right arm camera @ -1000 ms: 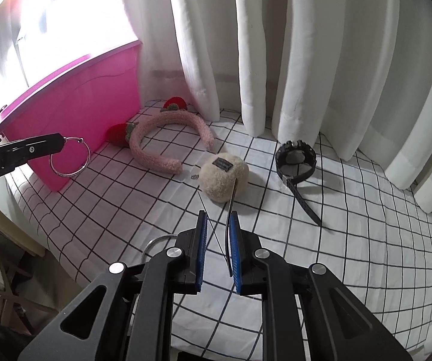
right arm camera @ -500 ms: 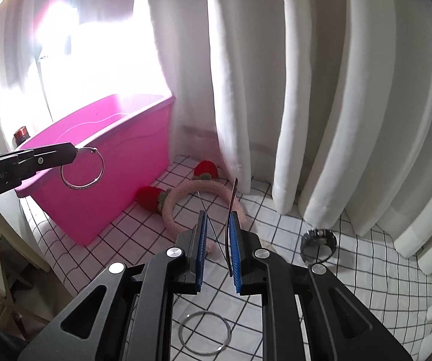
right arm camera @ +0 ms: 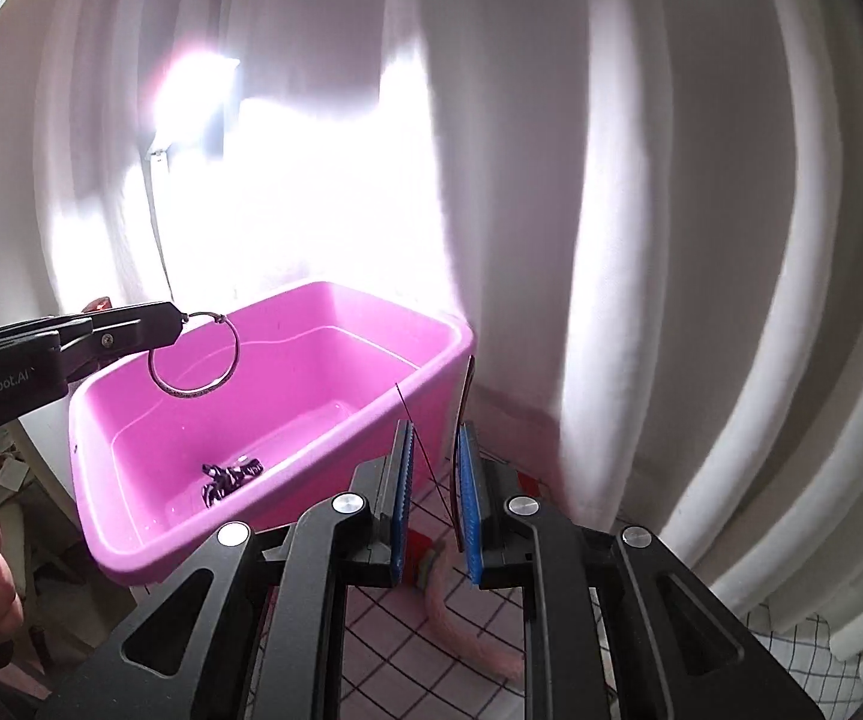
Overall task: Organize jewelry
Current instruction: 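Lift the bangle and hairpin and carry both over the pink tub, then open both tools to drop the bangle and hairpin into the tub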
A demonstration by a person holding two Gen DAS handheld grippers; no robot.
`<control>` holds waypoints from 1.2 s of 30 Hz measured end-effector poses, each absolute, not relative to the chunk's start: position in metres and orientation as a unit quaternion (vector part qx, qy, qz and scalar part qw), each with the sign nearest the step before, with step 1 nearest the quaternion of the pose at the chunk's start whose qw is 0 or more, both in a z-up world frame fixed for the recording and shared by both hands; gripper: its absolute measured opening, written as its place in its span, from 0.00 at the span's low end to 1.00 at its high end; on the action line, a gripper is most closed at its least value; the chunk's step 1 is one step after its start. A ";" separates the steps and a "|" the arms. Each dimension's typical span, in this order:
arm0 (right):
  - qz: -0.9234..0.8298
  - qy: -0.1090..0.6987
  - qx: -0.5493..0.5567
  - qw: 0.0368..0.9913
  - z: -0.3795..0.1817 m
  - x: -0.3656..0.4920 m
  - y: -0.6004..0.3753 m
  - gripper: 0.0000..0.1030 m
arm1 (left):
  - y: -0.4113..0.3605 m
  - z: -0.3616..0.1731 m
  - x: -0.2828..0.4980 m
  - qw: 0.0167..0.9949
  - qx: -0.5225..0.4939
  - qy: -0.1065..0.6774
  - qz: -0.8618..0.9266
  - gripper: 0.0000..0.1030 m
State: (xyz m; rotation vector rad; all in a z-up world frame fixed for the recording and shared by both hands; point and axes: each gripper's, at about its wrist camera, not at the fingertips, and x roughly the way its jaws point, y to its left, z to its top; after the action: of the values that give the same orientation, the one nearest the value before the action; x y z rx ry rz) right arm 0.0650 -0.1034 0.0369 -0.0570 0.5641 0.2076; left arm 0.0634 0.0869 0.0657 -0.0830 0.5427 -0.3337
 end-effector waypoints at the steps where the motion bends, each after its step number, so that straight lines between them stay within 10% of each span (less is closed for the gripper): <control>1: 0.109 0.275 -0.030 0.955 0.039 0.071 -0.097 0.14 | 0.091 0.067 0.067 0.950 -0.041 0.265 -0.158 0.03; 31: 0.162 0.424 -0.040 0.890 -0.005 0.184 0.007 0.21 | 0.184 -0.014 0.146 0.914 -0.087 0.392 -0.053 0.04; 32: 0.157 0.425 -0.042 0.891 -0.005 0.186 0.007 0.31 | 0.184 -0.015 0.147 0.914 -0.086 0.394 -0.049 0.13; 35: 0.154 0.421 -0.042 0.893 -0.001 0.186 0.007 0.64 | 0.191 -0.012 0.146 0.916 -0.090 0.391 -0.023 0.92; 36: 0.151 0.417 -0.043 0.895 0.002 0.186 0.007 0.64 | 0.195 -0.009 0.143 0.921 -0.097 0.377 -0.018 0.92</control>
State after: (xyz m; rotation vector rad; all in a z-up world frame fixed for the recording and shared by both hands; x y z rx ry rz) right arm 0.1856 0.0075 0.0015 -0.0899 0.8649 0.3139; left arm 0.1427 0.1945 -0.0092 -0.1987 0.7753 -0.0362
